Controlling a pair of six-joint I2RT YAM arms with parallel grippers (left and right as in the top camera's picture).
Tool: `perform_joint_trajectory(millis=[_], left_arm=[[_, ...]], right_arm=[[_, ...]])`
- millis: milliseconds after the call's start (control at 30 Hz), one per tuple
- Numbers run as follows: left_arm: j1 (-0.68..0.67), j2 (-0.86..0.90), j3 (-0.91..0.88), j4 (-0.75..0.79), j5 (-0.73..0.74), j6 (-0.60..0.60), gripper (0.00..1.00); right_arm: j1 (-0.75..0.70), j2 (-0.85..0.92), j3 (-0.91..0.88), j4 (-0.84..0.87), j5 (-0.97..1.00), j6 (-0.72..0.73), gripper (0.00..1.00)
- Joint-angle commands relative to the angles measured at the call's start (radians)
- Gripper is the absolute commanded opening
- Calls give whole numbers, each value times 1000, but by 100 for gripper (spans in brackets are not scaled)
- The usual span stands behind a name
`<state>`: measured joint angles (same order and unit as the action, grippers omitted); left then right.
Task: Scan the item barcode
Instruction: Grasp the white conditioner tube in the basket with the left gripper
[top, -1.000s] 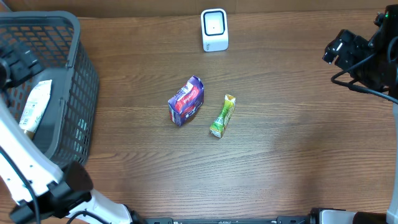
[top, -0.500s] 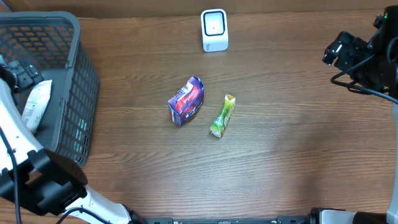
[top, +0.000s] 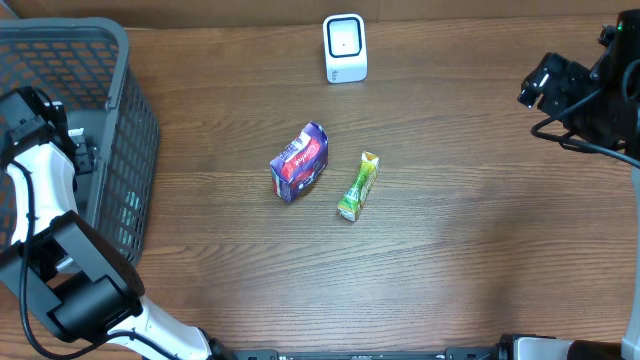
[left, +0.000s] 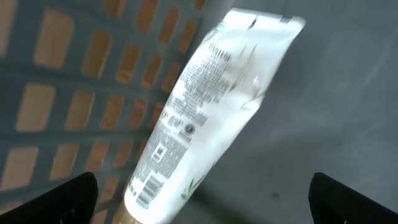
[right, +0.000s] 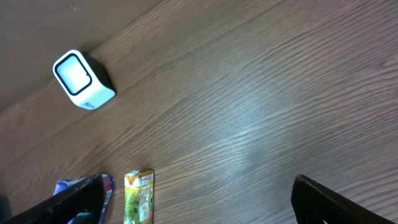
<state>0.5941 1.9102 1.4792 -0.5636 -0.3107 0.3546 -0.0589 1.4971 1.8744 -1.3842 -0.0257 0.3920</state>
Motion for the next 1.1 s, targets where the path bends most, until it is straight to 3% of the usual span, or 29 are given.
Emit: perform_joint_trajectory(millis=[0,367,633,733,767,833,867,1000,1067], left_arm=[[9,43,-39,26,-80,35,100],[18,150,-39,104,-89,35,100],[42,209,-39,121,-89,34,93],[42,224,-39,119,-84,14,72],[40,224,-39,118,-70,4,52],[38,224,-39,118,2,-1,26],[37,224,-39,113,37,-14,19],[31,224,-39,74,129,-97,13],[23,224,-39,44,206,-138,4]], right_arm=[[-2,0,-5,-8,6,-8,96],[-2,0,-5,-29,5,-6,96],[-2,0,-5,-36,5,-3,96],[-2,0,-5,-40,6,-3,96],[-2,0,-5,-41,6,-3,96],[-2,0,-5,-44,6,-3,96],[-2,0,-5,-45,6,-3,96],[-2,0,-5,-47,6,-3,96],[-2,0,-5,-47,6,-3,96]])
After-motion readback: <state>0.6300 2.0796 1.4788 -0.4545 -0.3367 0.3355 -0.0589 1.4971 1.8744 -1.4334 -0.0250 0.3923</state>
